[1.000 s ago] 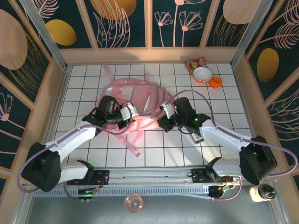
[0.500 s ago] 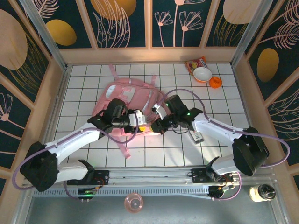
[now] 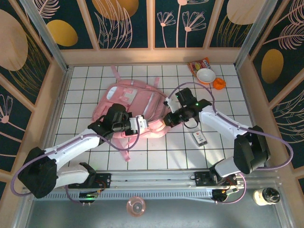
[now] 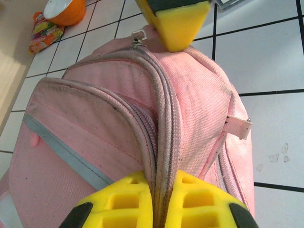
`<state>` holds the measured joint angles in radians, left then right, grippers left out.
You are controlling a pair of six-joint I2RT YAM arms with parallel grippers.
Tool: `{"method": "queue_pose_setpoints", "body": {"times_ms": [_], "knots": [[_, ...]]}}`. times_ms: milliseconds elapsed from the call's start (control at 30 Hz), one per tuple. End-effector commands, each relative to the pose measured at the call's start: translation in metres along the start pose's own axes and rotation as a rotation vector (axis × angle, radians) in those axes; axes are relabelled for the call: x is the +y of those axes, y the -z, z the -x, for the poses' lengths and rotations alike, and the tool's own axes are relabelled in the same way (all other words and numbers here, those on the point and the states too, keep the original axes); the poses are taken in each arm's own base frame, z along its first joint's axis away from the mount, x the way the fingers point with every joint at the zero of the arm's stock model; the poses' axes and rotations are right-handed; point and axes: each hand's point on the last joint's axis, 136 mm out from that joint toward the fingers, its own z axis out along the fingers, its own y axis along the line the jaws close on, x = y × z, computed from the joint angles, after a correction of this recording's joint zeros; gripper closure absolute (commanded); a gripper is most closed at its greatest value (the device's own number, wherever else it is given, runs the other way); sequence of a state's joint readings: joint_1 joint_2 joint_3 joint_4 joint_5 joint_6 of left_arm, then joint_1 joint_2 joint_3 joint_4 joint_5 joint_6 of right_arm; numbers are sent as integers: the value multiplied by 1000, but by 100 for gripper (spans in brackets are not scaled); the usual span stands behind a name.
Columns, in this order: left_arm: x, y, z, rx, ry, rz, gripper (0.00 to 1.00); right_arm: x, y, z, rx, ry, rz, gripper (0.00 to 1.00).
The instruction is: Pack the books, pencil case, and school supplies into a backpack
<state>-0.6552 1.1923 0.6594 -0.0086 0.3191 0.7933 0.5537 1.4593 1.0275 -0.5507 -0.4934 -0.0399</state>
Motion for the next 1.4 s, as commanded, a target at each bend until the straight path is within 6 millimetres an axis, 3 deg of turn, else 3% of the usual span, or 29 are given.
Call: {"method": "queue_pose_setpoints", "body": {"times_ms": [0,100,167,233,300,367,400,467,533,633,733,833,900,1033,1100,1133,1367], "knots": [[-5,14,-40,146,14,11,100,-33,7,2,21,-1,-132,100],[10,28,-64,244,27,97,100,-17,-2,2,27,16,-71,100],[30,43,-87,338,83,192,99,11,-15,-4,36,45,-4,100],[41,54,-103,414,115,240,84,40,-27,-6,26,56,69,100],[47,61,-105,447,120,262,66,71,-36,-5,-3,45,158,100],[44,63,-97,432,134,222,51,91,-38,2,-49,36,217,100],[39,62,-86,393,152,169,38,97,-38,5,-67,32,235,100],[31,62,-61,298,187,86,25,100,-37,9,-89,25,243,100],[22,60,-38,194,200,29,22,99,-36,10,-91,32,240,100],[6,47,-24,154,146,8,19,100,-37,9,-75,40,236,100],[-5,30,-5,92,152,-49,20,101,-36,9,-72,43,242,100],[-2,16,17,10,165,-59,21,101,-35,8,-73,44,243,100],[0,8,22,-4,155,-51,27,102,-34,8,-75,49,246,100],[-1,-7,-10,119,126,-23,56,100,-27,9,-93,56,247,100],[-4,-7,-32,200,92,-2,89,89,-24,8,-95,42,219,100],[-6,-4,-40,229,71,0,100,79,-24,7,-88,26,187,100],[-1,39,-56,203,57,50,100,0,-21,-4,-38,-62,-27,100]]}}
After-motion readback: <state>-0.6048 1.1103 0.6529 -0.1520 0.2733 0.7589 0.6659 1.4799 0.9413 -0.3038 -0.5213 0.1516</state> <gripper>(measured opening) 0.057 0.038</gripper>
